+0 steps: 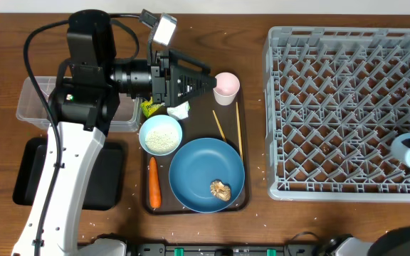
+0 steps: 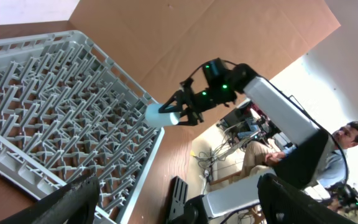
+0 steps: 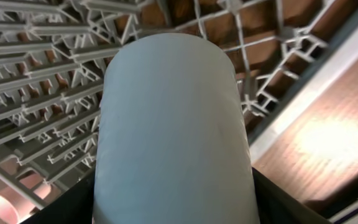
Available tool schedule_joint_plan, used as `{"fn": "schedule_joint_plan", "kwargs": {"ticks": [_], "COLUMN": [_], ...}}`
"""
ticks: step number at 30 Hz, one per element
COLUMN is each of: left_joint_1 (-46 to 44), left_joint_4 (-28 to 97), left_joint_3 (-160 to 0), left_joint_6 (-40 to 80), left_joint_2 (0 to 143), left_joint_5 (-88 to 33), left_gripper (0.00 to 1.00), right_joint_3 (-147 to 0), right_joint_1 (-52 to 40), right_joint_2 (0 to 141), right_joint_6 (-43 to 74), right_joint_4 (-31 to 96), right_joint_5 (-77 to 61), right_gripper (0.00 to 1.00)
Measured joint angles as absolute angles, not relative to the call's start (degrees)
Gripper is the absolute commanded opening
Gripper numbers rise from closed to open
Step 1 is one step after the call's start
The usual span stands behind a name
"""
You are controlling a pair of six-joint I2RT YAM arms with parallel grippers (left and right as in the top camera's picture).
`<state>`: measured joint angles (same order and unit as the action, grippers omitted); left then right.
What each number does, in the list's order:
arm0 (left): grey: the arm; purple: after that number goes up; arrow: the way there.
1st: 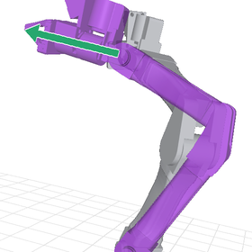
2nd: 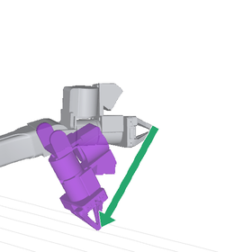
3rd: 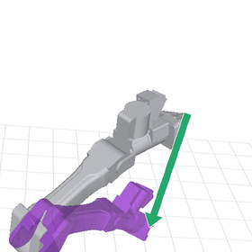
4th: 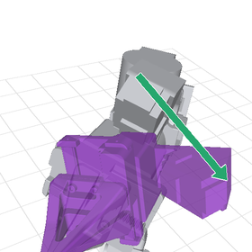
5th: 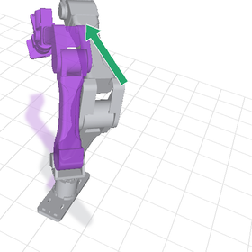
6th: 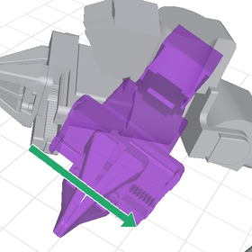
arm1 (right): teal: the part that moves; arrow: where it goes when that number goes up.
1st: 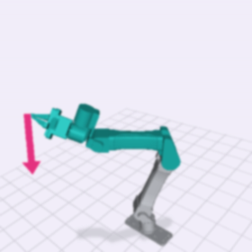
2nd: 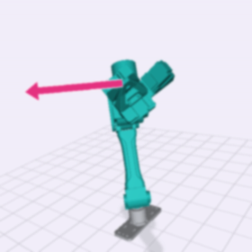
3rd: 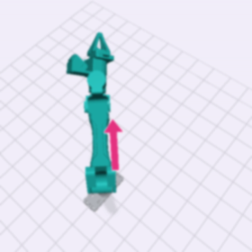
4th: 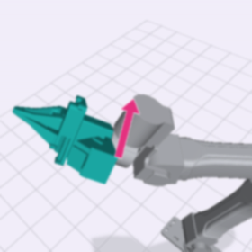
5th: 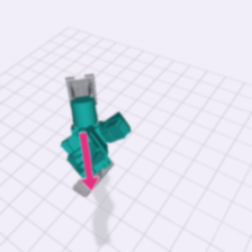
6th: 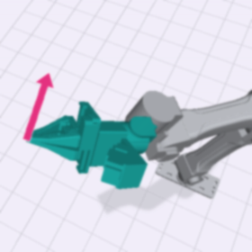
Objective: Sort waste into correct bins and load items into the dishwasher rack
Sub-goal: 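Place the blue cup upside down in the dish rack with right gripper, then grasp the pink cup with the left gripper and lift it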
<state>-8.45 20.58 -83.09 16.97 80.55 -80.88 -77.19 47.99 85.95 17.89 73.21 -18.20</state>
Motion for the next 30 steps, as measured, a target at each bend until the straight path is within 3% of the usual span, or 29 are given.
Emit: {"fn": "schedule_joint_plan", "kwargs": {"ticks": [7, 12, 18, 23, 30], "left_joint_1": [-8.45, -8.45, -8.45, -8.95, -17.06], "left_joint_4": [21.67, 21.69, 22.04, 26.98, 33.89], "left_joint_3": [-83.09, -83.09, -83.09, -83.18, -83.18], "left_joint_6": [16.97, 16.97, 16.71, 15.18, 9.93], "left_joint_2": [80.55, 80.55, 80.55, 80.55, 82.63], "left_joint_5": [-80.88, -80.86, -78.11, -67.11, -38.15], "left_gripper": [0.82, 0.82, 0.82, 0.82, 0.81], "right_joint_3": [-77.19, -77.19, -77.21, -79.22, -81.49], "right_joint_1": [47.99, 47.99, 47.99, 47.99, 46.76], "right_joint_2": [91.94, 93.69, 93.86, 93.78, 86.8], "right_joint_6": [18.94, 20.21, 20.4, 19.05, 12.75], "right_joint_4": [70.76, 70.72, 71.59, 74.52, 76.31], "right_joint_5": [-19.68, -19.86, -20.95, -23.99, -33.61], "right_gripper": [0.57, 0.79, 0.82, 0.8, 0.81]}}
